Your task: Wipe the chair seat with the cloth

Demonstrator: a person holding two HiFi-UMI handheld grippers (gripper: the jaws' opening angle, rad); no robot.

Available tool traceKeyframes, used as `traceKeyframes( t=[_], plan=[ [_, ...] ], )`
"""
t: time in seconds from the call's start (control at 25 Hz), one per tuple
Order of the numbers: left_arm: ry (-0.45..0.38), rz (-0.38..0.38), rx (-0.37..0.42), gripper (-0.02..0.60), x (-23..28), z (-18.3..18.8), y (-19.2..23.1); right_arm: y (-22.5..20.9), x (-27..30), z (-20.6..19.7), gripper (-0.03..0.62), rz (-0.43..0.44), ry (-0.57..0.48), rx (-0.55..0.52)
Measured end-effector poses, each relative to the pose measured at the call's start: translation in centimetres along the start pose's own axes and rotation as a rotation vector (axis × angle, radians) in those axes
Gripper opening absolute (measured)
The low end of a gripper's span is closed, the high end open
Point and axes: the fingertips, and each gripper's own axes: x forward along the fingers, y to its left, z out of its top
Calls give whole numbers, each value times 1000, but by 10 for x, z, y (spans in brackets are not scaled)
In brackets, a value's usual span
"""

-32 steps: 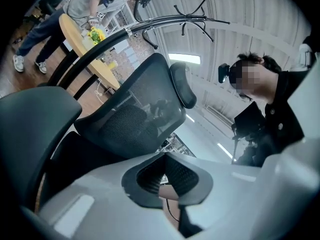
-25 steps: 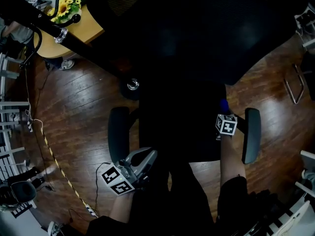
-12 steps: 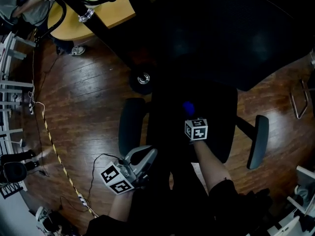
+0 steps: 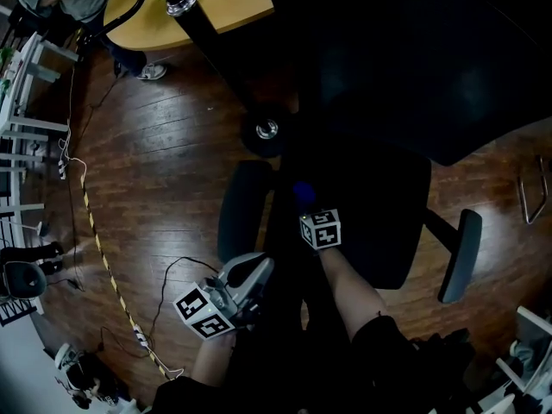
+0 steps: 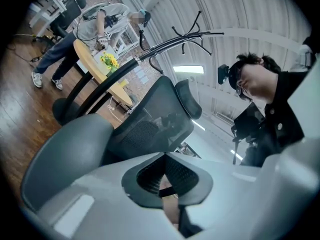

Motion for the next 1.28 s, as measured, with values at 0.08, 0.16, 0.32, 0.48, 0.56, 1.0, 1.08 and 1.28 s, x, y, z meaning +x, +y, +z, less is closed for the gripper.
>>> traceKeyframes(
  t=[0.08, 0.16, 0.32, 0.48, 0.56, 1.0, 1.08, 1.28],
  plan=[
    [10, -15, 2, 2, 5, -4, -4, -22, -13, -12, 35, -52, 6, 3],
    [24, -38, 4, 2, 12, -8, -9, -51, -32, -22, 35, -117, 10, 9],
    [52, -79, 17, 2, 27, -16, -19, -115, -73, -39, 35, -249, 11, 34],
    [80, -107, 24, 2, 36, -23, -26, -181, -135, -56, 35, -409, 6, 98],
    [89, -115, 30, 2, 38, -25, -30, -209, -170, -67, 35, -481, 5, 129],
    [110, -148, 44, 2, 44, -34, -44, -261, -247, -87, 35, -628, 1, 116],
    [105, -143, 43, 2, 41, -33, -43, -263, -247, -86, 35, -638, 5, 108],
    [87, -138, 40, 2, 31, -28, -35, -244, -230, -75, 35, -622, -13, 142]
  ],
)
